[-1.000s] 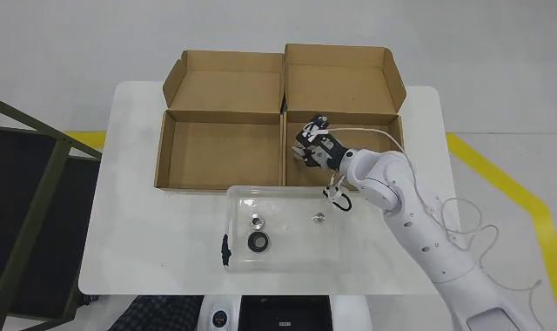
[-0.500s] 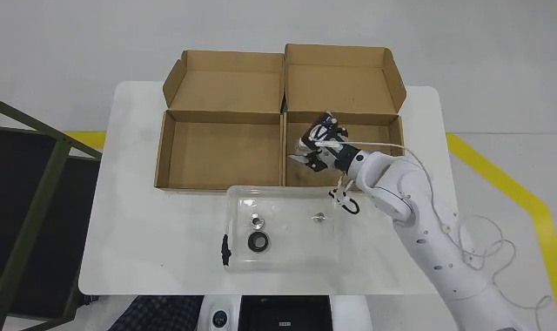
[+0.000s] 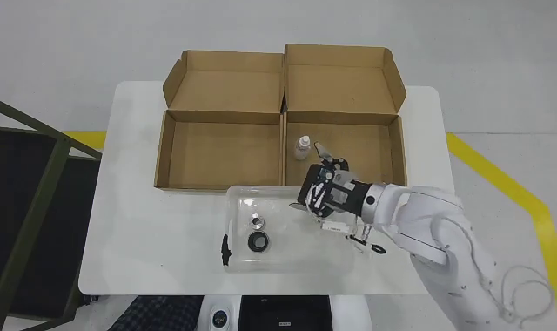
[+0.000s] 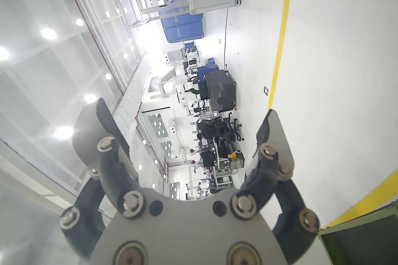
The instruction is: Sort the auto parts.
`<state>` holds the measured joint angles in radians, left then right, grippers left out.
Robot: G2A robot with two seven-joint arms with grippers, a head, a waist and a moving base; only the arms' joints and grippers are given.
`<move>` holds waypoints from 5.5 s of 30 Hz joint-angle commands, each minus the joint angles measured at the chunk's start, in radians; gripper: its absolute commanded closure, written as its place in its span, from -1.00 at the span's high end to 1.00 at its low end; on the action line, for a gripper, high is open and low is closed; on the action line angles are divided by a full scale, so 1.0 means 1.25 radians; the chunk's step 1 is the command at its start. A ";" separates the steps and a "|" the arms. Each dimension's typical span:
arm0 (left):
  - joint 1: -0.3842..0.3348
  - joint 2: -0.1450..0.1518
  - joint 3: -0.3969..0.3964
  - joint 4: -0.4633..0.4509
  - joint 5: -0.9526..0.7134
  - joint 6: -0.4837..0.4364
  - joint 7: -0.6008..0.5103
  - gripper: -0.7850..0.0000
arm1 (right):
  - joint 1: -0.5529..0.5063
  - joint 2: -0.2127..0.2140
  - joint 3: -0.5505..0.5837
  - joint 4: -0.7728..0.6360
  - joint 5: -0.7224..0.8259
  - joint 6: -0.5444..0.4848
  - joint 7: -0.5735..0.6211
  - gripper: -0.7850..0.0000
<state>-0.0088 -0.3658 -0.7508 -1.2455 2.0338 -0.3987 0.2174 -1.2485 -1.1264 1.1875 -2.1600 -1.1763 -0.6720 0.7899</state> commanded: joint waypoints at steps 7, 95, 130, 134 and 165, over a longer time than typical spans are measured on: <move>0.000 0.000 0.000 0.000 0.000 0.000 0.000 1.00 | -0.066 0.014 -0.026 -0.016 -0.043 -0.079 0.035 1.00; 0.000 0.000 0.000 0.000 0.000 0.000 0.000 1.00 | -0.163 0.072 0.023 -0.031 -0.052 -0.059 -0.265 -1.00; 0.000 0.000 0.000 0.000 0.000 0.000 0.000 1.00 | -0.211 0.063 0.196 -0.023 0.221 -0.037 -0.739 -1.00; 0.000 0.000 0.000 0.000 0.000 0.000 0.000 1.00 | -0.207 0.063 0.188 -0.015 0.195 -0.026 -0.711 -1.00; 0.000 0.000 0.000 0.000 0.000 0.000 0.000 1.00 | -0.045 0.069 0.152 0.132 0.022 0.064 -0.223 -1.00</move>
<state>-0.0088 -0.3658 -0.7508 -1.2455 2.0338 -0.3987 0.2174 -1.3155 -1.0401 1.3796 -2.0036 -1.1552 -0.5933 0.4865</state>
